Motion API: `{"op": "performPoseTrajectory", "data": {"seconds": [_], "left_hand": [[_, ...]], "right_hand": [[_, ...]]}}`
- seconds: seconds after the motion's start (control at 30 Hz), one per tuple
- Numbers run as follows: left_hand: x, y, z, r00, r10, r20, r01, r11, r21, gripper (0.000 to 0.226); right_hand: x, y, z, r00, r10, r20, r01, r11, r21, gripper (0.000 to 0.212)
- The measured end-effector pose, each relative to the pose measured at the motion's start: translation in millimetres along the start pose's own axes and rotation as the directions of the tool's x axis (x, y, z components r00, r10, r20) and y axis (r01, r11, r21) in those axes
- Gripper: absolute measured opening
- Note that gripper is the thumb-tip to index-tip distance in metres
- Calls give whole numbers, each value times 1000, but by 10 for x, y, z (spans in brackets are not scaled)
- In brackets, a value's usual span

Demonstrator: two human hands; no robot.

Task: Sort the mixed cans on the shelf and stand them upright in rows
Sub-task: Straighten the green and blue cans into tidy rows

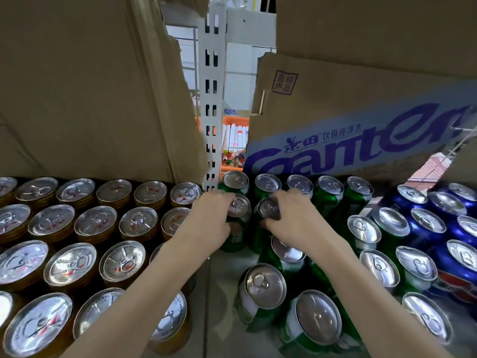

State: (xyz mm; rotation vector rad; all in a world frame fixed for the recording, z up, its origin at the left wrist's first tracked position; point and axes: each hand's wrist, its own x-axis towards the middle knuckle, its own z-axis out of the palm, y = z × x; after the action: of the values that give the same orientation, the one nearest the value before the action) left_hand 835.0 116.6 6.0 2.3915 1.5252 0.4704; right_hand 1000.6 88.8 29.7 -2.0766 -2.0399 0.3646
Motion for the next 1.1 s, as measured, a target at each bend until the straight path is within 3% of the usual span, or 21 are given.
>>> {"op": "performPoseTrajectory", "data": {"seconds": [0.1,0.3,0.47,0.6,0.8,1.0,1.1], "left_hand": [[-12,-13,16,999,26,-36,-27,999,-28,42],[-92,48,6,999,9,-45,-12,999,-51,65],[-229,149,-67,1000,3,-13,-5,988,-154,78],[-483,321,-117,995,67,-75,-78,985,-155,63],[-918,516,-99,980,175,95,-143,951,-273,53],[-1024,483,-50,984,136,112,-102,958,-270,46],[-1004,443,-96,987,117,109,-89,968,-235,57]], "right_hand": [[-4,7,20,999,23,-34,-22,999,26,38],[-75,23,75,993,70,-96,-63,995,82,32],[-289,-1,-33,993,45,-108,-38,997,71,49],[-494,64,-150,997,9,-74,-7,999,36,39],[-620,64,-138,999,-40,-31,39,999,-29,50],[-633,55,-160,995,-103,3,103,991,-85,40],[-623,76,-179,987,-155,38,156,987,-33,33]]}}
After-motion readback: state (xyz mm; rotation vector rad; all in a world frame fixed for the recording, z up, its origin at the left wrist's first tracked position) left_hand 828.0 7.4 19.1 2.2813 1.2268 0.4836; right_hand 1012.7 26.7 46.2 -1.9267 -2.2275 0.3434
